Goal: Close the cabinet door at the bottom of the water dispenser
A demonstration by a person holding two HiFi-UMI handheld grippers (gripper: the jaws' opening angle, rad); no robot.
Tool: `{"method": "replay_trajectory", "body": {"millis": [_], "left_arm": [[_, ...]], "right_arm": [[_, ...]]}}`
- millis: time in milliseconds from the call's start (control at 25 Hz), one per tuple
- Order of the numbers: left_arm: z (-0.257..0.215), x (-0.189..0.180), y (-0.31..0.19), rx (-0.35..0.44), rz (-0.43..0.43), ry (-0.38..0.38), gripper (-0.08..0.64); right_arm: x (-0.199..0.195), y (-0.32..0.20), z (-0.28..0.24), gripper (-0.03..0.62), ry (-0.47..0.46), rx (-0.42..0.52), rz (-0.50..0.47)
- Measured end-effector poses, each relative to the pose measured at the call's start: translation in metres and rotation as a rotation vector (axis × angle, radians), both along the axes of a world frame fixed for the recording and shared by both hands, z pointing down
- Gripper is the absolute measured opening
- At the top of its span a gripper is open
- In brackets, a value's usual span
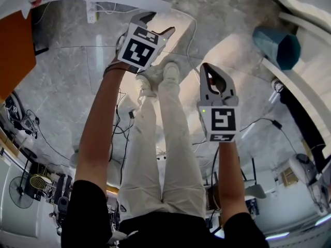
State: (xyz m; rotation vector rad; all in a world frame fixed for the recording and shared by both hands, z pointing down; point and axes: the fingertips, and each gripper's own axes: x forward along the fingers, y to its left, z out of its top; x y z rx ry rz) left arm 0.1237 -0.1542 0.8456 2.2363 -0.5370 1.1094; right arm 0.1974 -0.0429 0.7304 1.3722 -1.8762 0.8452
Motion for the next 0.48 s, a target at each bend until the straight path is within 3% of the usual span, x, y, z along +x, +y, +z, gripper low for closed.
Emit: {"method": "replay_trajectory", "body": {"millis": [480], "left_arm": [[0.004, 0.005, -0.033, 0.068, 0.029, -0.053, 0.295]], "right_arm": [[0.007, -0.016, 0.004, 0.034, 0.005, 0.011, -0.005]]}}
